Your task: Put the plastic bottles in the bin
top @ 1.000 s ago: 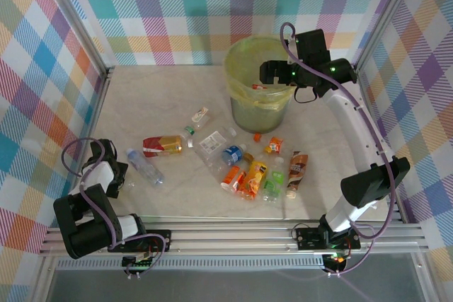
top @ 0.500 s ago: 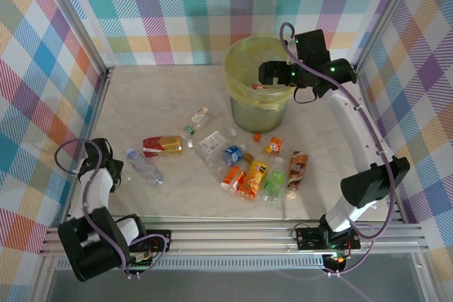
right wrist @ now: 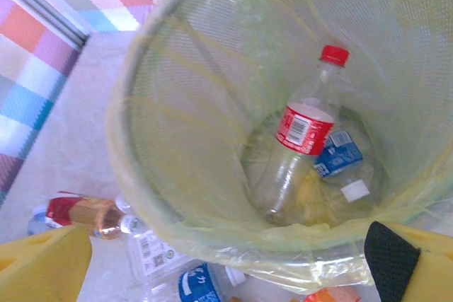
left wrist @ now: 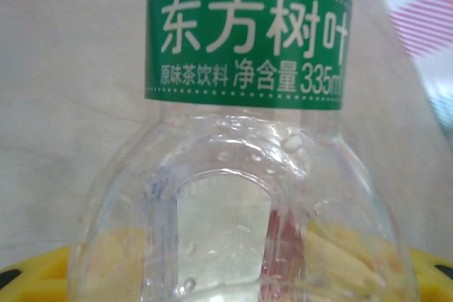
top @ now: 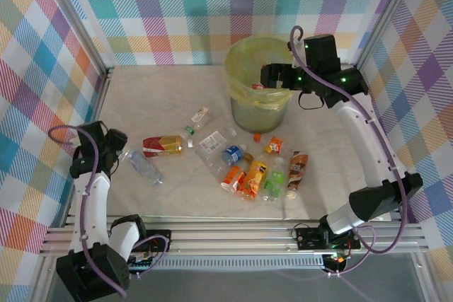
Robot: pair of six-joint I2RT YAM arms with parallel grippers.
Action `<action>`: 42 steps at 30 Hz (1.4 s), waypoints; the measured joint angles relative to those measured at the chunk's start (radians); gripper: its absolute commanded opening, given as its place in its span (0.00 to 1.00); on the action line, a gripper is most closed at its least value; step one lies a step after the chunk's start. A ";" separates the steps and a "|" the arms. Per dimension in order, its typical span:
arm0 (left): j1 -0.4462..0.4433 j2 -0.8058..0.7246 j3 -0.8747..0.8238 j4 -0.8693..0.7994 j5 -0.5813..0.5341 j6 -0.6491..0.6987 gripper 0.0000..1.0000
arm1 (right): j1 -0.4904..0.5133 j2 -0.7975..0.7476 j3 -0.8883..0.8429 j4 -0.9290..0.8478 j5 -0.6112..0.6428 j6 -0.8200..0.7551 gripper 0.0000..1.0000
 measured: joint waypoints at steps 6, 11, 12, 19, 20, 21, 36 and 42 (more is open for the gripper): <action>-0.255 -0.006 0.107 0.060 0.032 0.034 0.42 | 0.000 -0.074 -0.095 0.063 -0.086 0.031 1.00; -0.436 0.050 0.168 0.109 0.054 0.081 0.39 | 0.001 -0.116 -0.183 0.128 -0.203 0.073 1.00; -0.471 0.064 0.177 0.125 0.065 0.091 0.39 | 0.003 -0.117 -0.190 0.143 -0.235 0.084 1.00; -0.647 0.143 0.202 0.243 0.188 0.179 0.37 | 0.046 -0.116 -0.215 0.245 -0.402 0.142 1.00; -0.667 0.152 0.208 0.258 0.211 0.193 0.37 | 0.057 -0.115 -0.215 0.256 -0.416 0.149 1.00; -0.684 0.161 0.214 0.272 0.237 0.208 0.37 | 0.071 -0.113 -0.215 0.270 -0.432 0.154 1.00; -0.810 0.229 0.253 0.420 0.457 0.327 0.37 | 0.193 0.075 -0.159 0.371 -0.545 0.232 0.90; -0.813 0.241 0.253 0.423 0.463 0.335 0.39 | 0.215 0.126 -0.128 0.419 -0.586 0.264 0.72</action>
